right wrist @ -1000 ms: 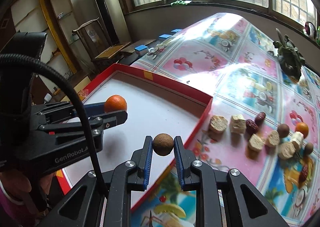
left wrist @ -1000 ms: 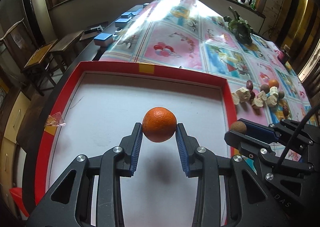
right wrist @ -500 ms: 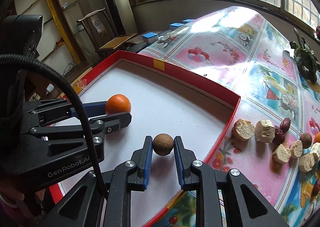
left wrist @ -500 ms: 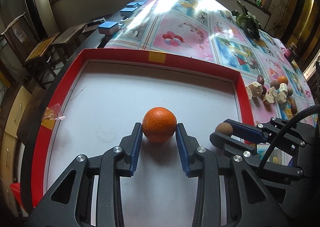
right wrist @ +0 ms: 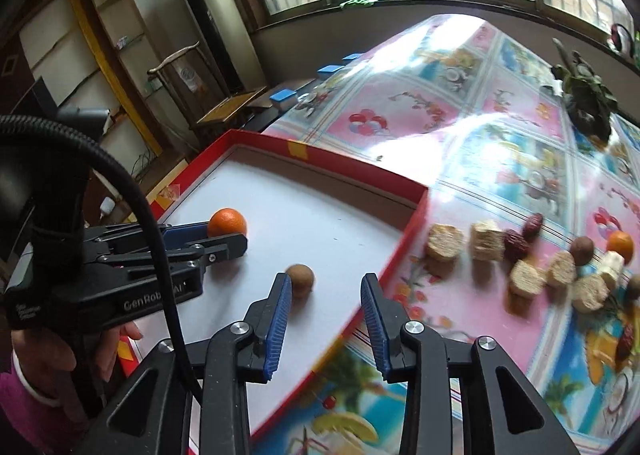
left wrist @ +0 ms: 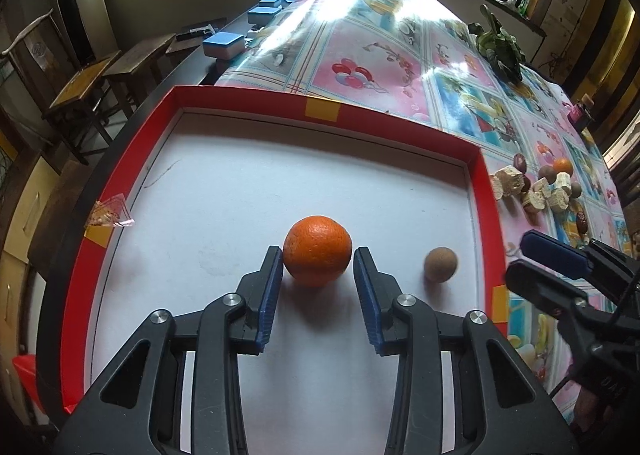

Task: Organize fruits
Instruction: 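Move both grippers back over the row of foods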

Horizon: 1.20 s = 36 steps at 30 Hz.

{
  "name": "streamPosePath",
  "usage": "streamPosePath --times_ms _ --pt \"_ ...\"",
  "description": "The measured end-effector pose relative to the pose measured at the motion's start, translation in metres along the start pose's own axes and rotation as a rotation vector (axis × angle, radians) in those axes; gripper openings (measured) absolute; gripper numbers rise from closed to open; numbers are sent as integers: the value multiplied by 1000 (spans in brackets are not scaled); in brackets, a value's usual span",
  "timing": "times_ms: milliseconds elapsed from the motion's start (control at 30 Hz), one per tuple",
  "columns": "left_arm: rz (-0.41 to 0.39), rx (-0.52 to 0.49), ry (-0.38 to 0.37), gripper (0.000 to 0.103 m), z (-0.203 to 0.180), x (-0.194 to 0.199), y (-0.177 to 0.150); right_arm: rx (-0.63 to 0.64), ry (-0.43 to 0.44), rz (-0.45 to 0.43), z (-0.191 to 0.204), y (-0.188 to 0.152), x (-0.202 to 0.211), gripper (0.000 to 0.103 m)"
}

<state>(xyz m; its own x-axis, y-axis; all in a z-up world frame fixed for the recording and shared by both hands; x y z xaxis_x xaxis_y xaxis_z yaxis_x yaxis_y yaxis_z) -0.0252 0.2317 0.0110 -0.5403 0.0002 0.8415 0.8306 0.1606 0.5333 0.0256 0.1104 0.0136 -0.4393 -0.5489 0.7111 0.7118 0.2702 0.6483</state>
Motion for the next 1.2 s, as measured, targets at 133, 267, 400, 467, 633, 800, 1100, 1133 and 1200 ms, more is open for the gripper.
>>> streamPosePath --times_ms 133,267,400,467,633,800,1100,1133,1200 --pt "-51 -15 -23 58 -13 17 4 -28 -36 -21 -22 -9 29 44" --pt "-87 -43 -82 65 -38 32 11 -48 -121 -40 -45 -21 49 51" --pt "-86 -87 -141 65 -70 38 14 -85 -167 -37 -68 -34 61 51" --pt "-74 -111 -182 65 -88 37 12 -109 -169 -38 -76 -38 65 51" --pt "-25 -146 -291 65 -137 27 4 -140 -184 -53 -91 -49 81 51" --pt "-3 -181 -257 65 -164 5 -2 -172 -203 -74 -108 -54 95 51" --pt "31 -171 -206 65 -138 -10 2 -184 -176 -80 -116 -50 92 51" --pt "26 -177 -186 65 -135 -11 2 -183 -171 -81 -115 -48 90 51" --pt "25 -172 -168 65 -126 -12 3 -183 -163 -82 -114 -45 87 51"
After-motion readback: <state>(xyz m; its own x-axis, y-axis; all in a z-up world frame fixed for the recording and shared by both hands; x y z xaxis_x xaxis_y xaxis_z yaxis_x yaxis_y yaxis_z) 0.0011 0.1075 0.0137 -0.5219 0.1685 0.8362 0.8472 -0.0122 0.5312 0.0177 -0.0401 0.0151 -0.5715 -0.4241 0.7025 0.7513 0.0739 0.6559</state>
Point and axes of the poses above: each gripper's, at about its wrist camera, not at the fingertips, and x roughly against the way its jaws point, z to its left, y to its top, the point moved 3 cm from there along -x, roughly the way its jaws point, and after that the axes turned 2 degrees about -z, right-handed, at the moved point
